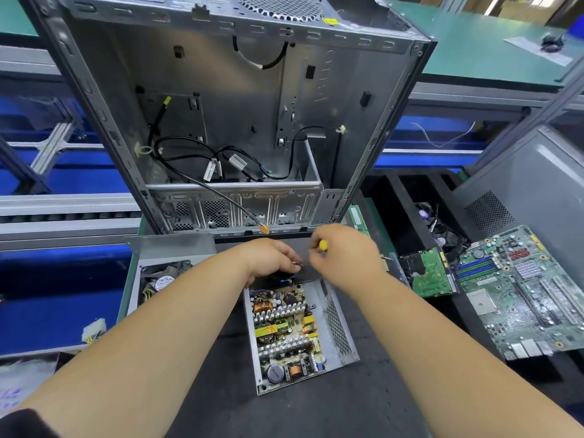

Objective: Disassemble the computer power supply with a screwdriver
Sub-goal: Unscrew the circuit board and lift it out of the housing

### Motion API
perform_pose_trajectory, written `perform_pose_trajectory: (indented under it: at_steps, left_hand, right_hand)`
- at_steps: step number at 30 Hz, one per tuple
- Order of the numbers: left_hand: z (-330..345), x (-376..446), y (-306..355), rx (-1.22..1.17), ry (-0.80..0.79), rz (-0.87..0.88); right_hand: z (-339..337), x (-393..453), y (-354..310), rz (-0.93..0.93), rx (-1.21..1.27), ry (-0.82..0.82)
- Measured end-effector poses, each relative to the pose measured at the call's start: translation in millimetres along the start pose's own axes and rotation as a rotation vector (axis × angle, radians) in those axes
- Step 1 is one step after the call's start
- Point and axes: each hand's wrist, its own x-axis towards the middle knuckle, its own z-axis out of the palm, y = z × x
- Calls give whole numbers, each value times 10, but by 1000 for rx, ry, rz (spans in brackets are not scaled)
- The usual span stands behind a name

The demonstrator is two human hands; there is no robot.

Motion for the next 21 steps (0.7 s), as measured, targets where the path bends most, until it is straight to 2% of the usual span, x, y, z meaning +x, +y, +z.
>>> perform_pose_trajectory:
  at_steps: [2, 4, 7, 11, 16, 21]
  left_hand:
    - [20, 7, 35, 196, -10, 43]
    - [75, 19, 87, 366, -4, 76]
    - [204, 57, 150, 471, 30, 98]
    - [325, 96, 190, 509, 73, 85]
    - [326, 15, 157, 496, 130, 74]
    - [248, -238, 75, 403, 342, 133]
  right_hand:
    - [-94, 19, 204, 174, 55, 7]
    - [-141, -7, 465, 329, 56, -70]
    - [-88, -127, 759, 456, 49, -204]
    - [86, -241, 923, 500, 83, -297]
    - [197, -257, 1036, 522, 149, -278]
    - [124, -260, 1038, 476, 208, -308]
